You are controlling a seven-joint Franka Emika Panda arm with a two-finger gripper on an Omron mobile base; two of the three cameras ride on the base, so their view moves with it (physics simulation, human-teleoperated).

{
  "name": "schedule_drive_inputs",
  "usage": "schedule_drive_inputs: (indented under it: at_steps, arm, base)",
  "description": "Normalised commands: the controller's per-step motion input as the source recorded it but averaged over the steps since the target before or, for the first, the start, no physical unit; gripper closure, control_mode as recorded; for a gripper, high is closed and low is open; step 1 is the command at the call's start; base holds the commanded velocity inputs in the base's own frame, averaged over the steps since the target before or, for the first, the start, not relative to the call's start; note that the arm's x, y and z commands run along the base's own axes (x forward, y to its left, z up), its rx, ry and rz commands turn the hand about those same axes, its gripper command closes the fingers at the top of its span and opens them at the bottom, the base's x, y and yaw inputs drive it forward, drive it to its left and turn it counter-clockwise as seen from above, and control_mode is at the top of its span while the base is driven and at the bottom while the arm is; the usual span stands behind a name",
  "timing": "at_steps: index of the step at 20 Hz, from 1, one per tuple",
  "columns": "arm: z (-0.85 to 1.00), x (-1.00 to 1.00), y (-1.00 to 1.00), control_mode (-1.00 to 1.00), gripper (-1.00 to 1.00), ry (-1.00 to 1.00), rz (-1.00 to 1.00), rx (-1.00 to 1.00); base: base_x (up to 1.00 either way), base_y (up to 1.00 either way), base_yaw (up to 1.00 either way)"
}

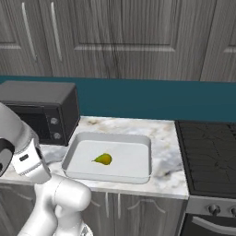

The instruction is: Pick the orange and pear from the fridge and place them inside the tupperware on the counter.

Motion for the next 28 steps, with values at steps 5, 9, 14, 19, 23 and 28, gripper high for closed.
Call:
schedule_drive_inputs:
  at_steps: [5, 9, 14, 19, 23, 28]
  arm:
    - [0.00, -0.62, -0.19, -1.00, -1.00, -0.15, 0.03, 0.00]
    - [-0.01, -0.05, 0.00, 1.00, -1.00, 0.00, 0.01, 0.00]
    - [0.00, 0.00, 0.00, 1.00, -1.00, 0.00, 0.00, 0.00]
    - [0.00, 0.00, 0.00, 1.00, -1.00, 0.00, 0.00, 0.00]
    - [0.00, 0.00, 0.00, 1.00, -1.00, 0.00, 0.00, 0.00]
    - [0.00, 0.00, 0.00, 1.00, -1.00, 0.00, 0.00, 0.00]
  base:
    - [0.00, 0.00, 0.00]
    - [0.00, 0.00, 0.06]
    - [-0.52, 0.18, 0.33]
    - [-1.00, 0.25, 0.52]
    - [-1.00, 0.32, 0.65]
    - [-1.00, 0.46, 0.81]
